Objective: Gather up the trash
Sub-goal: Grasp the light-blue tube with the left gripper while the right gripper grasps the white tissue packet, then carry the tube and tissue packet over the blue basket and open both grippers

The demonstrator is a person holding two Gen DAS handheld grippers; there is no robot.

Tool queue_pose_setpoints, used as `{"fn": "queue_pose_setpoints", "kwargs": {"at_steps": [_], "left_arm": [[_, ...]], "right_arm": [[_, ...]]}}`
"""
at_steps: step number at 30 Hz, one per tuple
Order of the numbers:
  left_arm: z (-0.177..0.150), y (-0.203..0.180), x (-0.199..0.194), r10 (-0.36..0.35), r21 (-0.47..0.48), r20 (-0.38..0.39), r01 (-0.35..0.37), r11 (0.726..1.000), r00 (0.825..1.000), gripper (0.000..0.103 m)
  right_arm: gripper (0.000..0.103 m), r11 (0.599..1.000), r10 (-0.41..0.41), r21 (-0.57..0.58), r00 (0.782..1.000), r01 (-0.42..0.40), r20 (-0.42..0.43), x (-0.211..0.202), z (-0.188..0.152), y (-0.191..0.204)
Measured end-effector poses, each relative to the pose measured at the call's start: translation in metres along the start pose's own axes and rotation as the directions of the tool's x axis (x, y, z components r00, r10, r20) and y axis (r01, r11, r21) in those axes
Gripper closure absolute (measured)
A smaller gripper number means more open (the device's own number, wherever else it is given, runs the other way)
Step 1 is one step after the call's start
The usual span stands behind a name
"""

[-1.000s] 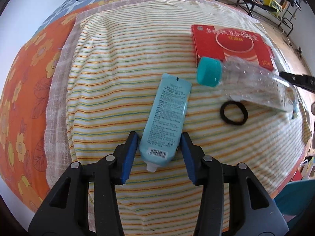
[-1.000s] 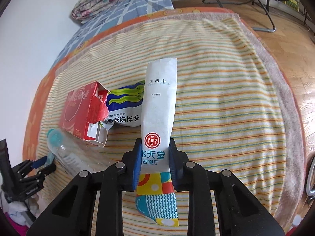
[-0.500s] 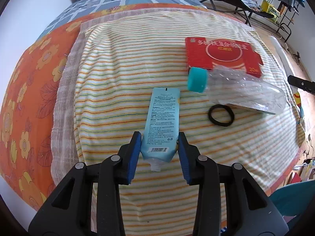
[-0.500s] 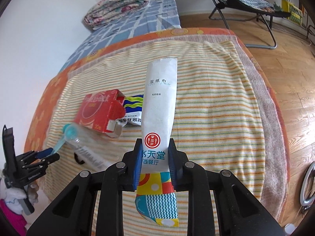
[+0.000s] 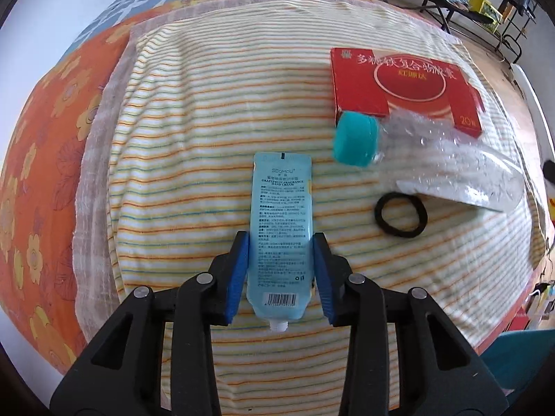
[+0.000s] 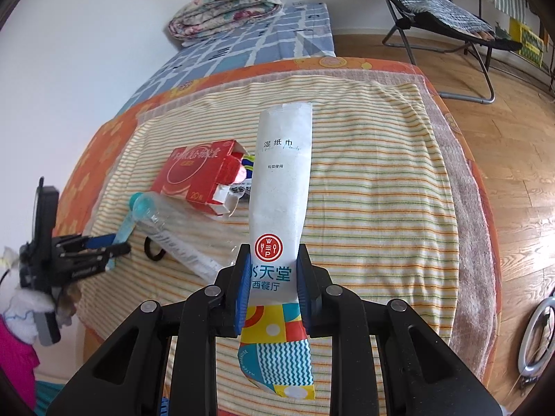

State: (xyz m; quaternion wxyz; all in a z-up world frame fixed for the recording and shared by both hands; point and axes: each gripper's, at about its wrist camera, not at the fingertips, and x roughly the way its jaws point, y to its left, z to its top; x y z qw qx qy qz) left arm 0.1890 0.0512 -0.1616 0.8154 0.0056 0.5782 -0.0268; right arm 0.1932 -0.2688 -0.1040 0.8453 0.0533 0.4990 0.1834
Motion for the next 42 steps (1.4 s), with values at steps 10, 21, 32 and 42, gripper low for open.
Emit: {"fn": "queue_pose_setpoints", "kwargs": {"at_steps": [10,21,32,42], "left_arm": [[-0.017,-0.002,-0.033,-0.003,0.025,0.058,0.001,1.000,0.998,0.066],[-0.053,-0.030,-0.096,-0.083,0.066,0.139,0.074,0.995,0.987,0.066],[-0.121,-0.067,-0.133,-0.137,0.112,0.179,0.118,0.987,0.974,0.066],[-0.190,-0.086,-0.130,-0.200,0.090,0.135,0.188,0.978,0.970,0.066]], "right_arm": [[0.081,0.999,0.034,-0.014,0.999,-0.034,0.008,-0.018,-0.009,0.001],[0.081,0.991,0.102,-0.085,0.995,-0.101,0.011,-0.050,-0.043,0.035],[0.081,0.966,0.182,-0.183,0.983,-0.181,-0.011,-0.078,-0.104,0.071],[0.081,0.959,0.174,-0.210,0.981,-0.189,-0.086,-0.073,-0.163,0.070]]}}
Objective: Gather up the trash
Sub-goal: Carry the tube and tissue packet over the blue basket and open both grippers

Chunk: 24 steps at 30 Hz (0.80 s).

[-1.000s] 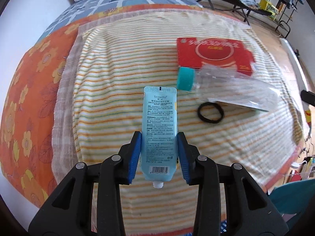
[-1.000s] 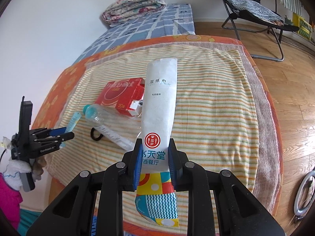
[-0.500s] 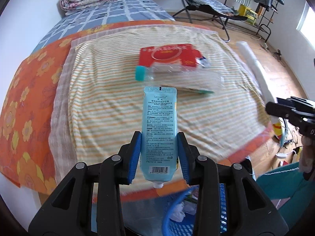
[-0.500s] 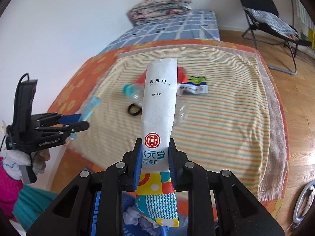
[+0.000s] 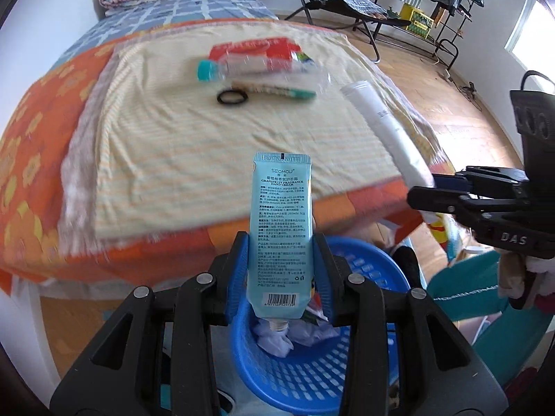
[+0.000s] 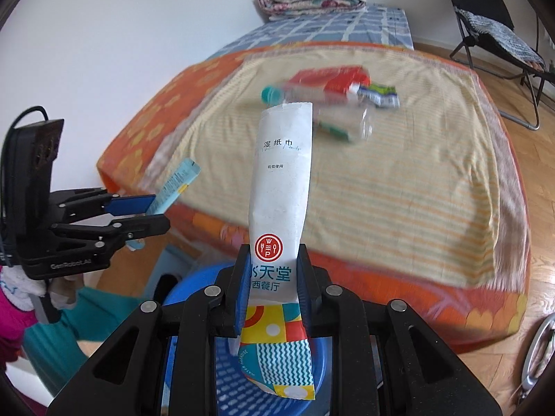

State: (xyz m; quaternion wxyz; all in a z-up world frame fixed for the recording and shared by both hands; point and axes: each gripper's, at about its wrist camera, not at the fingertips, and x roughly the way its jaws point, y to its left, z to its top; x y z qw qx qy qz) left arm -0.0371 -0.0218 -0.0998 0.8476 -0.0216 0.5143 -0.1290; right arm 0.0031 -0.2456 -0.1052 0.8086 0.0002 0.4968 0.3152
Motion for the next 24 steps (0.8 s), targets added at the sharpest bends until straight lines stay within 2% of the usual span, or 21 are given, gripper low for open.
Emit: {"fn": "queue_pose_setpoints", "kwargs": {"at_steps": [9,15,24], "left_arm": [[-0.041,-0.022,0.006,0.003,0.037,-0.033,-0.002,0.999,0.999,0.066],[-0.064,-0.025,0.018,-0.006,0.036,-0.090,0.009,0.999,0.996,0.066],[-0.084,-0.027,0.031,-0.011,0.042,-0.156,0.017,0.999,0.988,0.066]], "right_arm": [[0.081,1.000,0.021,-0.003,0.996,-0.021,-0.081,0.017,-0.038,0.008],[0.081,1.000,0.031,0.003,0.993,-0.031,-0.116,0.024,-0.054,0.015],[0.081,0.999,0.029,-0.038,0.981,-0.037,-0.189,0.043,-0.072,0.026]]}}
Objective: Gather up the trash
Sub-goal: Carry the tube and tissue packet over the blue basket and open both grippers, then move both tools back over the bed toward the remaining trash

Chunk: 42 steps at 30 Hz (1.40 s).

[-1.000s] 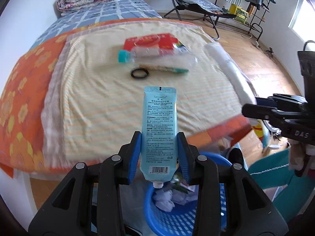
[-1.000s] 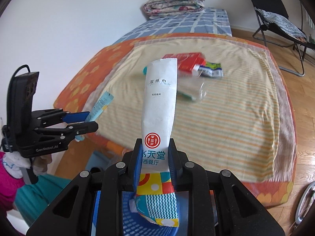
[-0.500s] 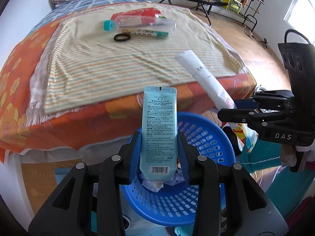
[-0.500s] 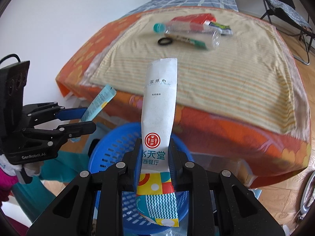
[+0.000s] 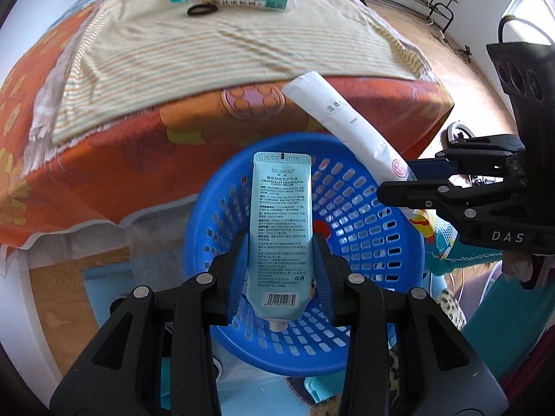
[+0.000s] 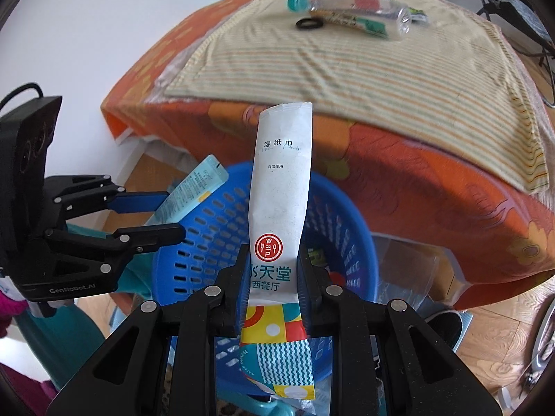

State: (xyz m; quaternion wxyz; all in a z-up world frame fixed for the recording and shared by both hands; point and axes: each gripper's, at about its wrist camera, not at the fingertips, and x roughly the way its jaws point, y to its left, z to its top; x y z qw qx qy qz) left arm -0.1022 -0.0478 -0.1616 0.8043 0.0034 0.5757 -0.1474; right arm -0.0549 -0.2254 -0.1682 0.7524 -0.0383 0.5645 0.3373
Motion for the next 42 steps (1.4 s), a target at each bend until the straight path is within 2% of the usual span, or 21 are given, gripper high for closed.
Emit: {"fn": "queue_pose_setpoints", "kwargs": {"at_steps": [21,22,23,25,28,30,31,42], "left_arm": [[-0.012,-0.011,0.020,0.006,0.049,-0.086,-0.002,0.999,0.996,0.066],[-0.012,-0.011,0.020,0.005,0.047,-0.088,-0.001,0.999,0.996,0.062],[-0.011,-0.010,0.020,0.006,0.046,-0.087,-0.002,0.999,0.996,0.052],[-0.010,-0.010,0.019,0.007,0.046,-0.078,-0.004,0.999,0.997,0.044],[-0.010,-0.010,0.019,0.011,0.045,-0.077,-0.008,0.999,0.997,0.043],[-0.010,-0.009,0.020,0.015,0.041,-0.082,-0.012,0.999,0.996,0.043],[-0.010,-0.009,0.020,0.016,0.039,-0.084,-0.013,0.999,0.996,0.043],[-0.006,-0.005,0.015,0.016,0.022,-0.072,-0.014,1.000,0.997,0.043]], "right_arm": [[0.080,1.000,-0.010,0.016,0.996,0.011,-0.094,0.021,-0.006,0.000],[0.080,1.000,-0.011,0.018,0.995,0.012,-0.100,0.021,-0.006,-0.001],[0.079,1.000,-0.015,0.020,0.994,0.017,-0.108,0.022,-0.007,-0.001],[0.077,0.999,-0.018,0.025,0.993,0.021,-0.113,0.023,-0.005,-0.002],[0.074,0.999,-0.023,0.036,0.993,0.028,-0.113,0.022,-0.005,-0.002],[0.063,0.999,-0.023,0.044,0.993,0.028,-0.113,0.022,-0.005,-0.004],[0.062,0.998,-0.020,0.051,0.994,0.025,-0.110,0.021,-0.005,-0.005],[0.061,0.997,-0.023,0.068,0.997,0.029,-0.079,0.014,-0.001,-0.008]]}}
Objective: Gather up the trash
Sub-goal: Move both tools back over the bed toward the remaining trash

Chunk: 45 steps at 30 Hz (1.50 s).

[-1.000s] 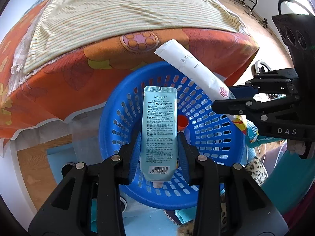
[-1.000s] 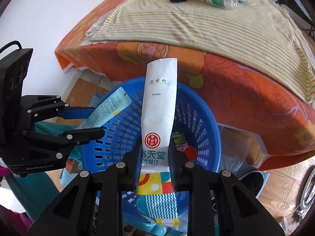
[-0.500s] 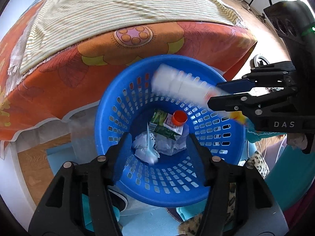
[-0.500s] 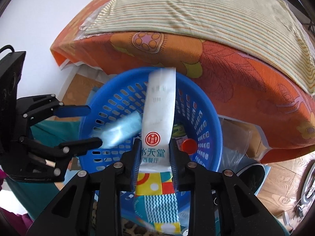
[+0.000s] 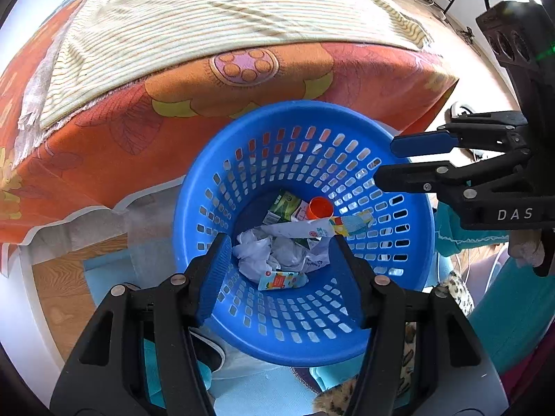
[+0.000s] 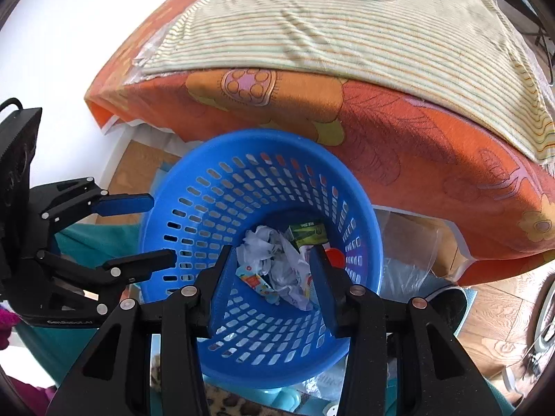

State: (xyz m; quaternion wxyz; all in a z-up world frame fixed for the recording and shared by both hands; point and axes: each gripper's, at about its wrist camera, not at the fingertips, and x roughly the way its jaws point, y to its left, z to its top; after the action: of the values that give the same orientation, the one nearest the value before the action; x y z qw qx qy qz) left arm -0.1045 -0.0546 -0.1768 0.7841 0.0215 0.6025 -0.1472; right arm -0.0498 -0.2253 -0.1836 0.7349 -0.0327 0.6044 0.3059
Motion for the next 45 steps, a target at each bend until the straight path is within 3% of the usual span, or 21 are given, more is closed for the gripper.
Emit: {"fn": "queue_pose_setpoints", "kwargs": {"at_steps": [15,28,31,36,45], "left_arm": [[0.044,0.022,-0.028,0.025,-0.070,0.085,-0.019,0.997,0.996,0.043],[0.122,0.041,-0.053,0.094,-0.054,0.205,-0.085,0.995,0.974,0.043],[0.144,0.053,-0.053,0.099,-0.072,0.222,-0.085,0.994,0.970,0.043],[0.175,0.071,-0.042,0.123,-0.095,0.216,-0.105,0.990,0.969,0.043],[0.221,0.119,-0.011,0.120,-0.239,0.172,-0.077,0.968,0.978,0.043]], "right_arm": [[0.061,0.997,0.036,0.064,0.991,-0.045,0.132,-0.044,0.040,-0.020],[0.060,1.000,0.021,-0.004,0.960,-0.021,0.280,-0.093,0.113,-0.033],[0.053,1.000,0.023,-0.015,0.950,-0.019,0.312,-0.102,0.133,-0.038],[0.049,0.999,0.046,-0.001,0.943,-0.048,0.330,-0.105,0.166,-0.051],[0.049,1.000,0.028,-0.012,0.948,-0.025,0.316,-0.090,0.199,-0.062]]}}
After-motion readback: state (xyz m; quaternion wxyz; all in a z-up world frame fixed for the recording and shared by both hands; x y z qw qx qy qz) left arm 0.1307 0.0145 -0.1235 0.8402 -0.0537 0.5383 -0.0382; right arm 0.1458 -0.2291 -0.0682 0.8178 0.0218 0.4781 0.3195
